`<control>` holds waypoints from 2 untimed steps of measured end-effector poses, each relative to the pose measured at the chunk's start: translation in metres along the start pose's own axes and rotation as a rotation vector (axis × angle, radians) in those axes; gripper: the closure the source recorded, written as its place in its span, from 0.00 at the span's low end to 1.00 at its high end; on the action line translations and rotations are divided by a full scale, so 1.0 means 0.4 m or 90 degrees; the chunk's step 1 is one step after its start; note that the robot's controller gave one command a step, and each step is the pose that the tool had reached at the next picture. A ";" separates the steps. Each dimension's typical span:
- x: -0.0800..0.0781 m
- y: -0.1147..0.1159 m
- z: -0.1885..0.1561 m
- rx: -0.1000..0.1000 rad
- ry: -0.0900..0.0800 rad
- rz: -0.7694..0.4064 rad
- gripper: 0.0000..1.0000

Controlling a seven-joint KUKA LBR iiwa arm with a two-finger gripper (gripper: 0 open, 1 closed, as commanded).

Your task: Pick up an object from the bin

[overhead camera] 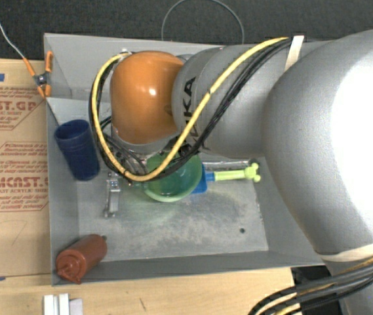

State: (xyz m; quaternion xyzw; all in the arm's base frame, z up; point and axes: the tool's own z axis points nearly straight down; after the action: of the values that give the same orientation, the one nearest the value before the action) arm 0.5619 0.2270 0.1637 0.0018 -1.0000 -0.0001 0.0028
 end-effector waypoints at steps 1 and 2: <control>-0.005 -0.004 -0.013 -0.001 -0.004 0.002 0.00; -0.038 -0.068 -0.089 -0.001 -0.003 0.031 0.00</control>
Offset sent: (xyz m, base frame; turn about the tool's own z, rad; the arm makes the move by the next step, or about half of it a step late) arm 0.0142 -0.0271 0.0338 0.0478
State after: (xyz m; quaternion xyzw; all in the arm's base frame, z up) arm 0.5774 0.1999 0.1990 -0.0223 -0.9998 -0.0009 0.0003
